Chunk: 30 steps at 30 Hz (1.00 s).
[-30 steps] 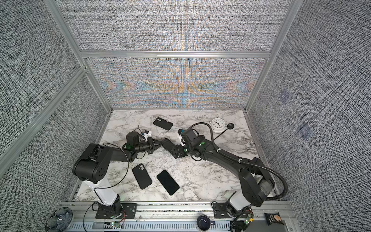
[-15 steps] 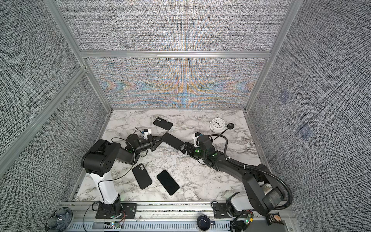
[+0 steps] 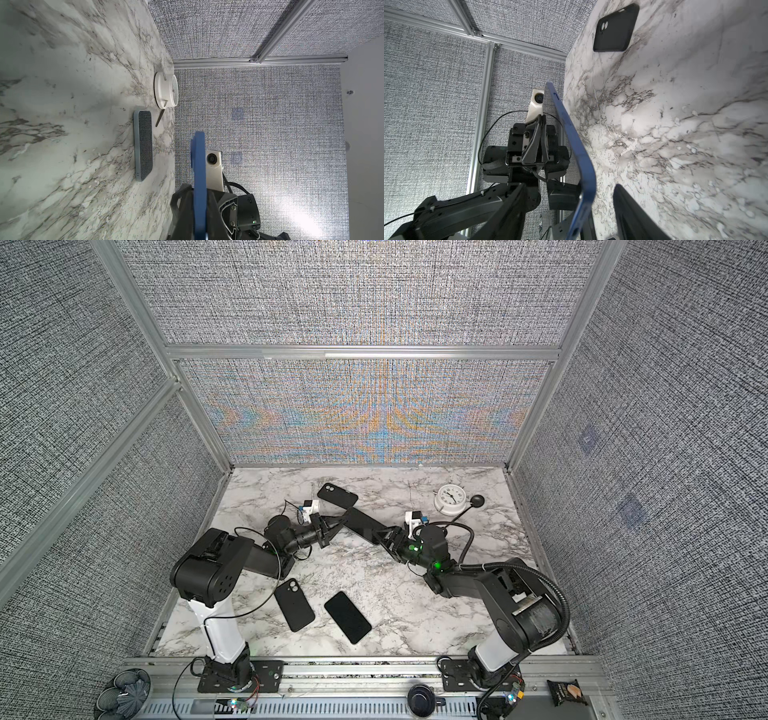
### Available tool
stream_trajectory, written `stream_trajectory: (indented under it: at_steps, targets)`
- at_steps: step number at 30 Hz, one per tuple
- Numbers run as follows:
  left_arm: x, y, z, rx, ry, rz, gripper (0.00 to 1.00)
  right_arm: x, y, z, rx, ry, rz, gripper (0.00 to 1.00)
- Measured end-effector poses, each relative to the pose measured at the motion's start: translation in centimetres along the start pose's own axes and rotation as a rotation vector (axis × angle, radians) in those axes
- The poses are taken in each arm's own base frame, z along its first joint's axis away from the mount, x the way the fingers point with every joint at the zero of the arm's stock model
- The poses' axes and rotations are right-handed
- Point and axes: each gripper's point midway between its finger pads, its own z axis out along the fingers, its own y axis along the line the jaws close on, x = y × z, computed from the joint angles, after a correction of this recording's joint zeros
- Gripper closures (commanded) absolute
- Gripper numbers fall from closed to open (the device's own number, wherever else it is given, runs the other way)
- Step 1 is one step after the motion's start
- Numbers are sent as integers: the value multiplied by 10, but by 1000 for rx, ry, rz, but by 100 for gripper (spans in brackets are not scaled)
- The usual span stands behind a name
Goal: Put the phone into the phone case
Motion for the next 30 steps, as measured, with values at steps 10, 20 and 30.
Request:
stream_trajectory:
  at_steps: [10, 20, 30]
  targets:
    - [0, 2, 0, -3, -9, -5, 100, -6, -7, 0, -49, -26, 45, 54]
    - [0, 4, 0, -6, -12, -10, 100, -10, -5, 1, -83, -40, 66, 65]
    - [1, 6, -1, -10, -12, -14, 100, -11, -4, 0, -86, -43, 68, 74]
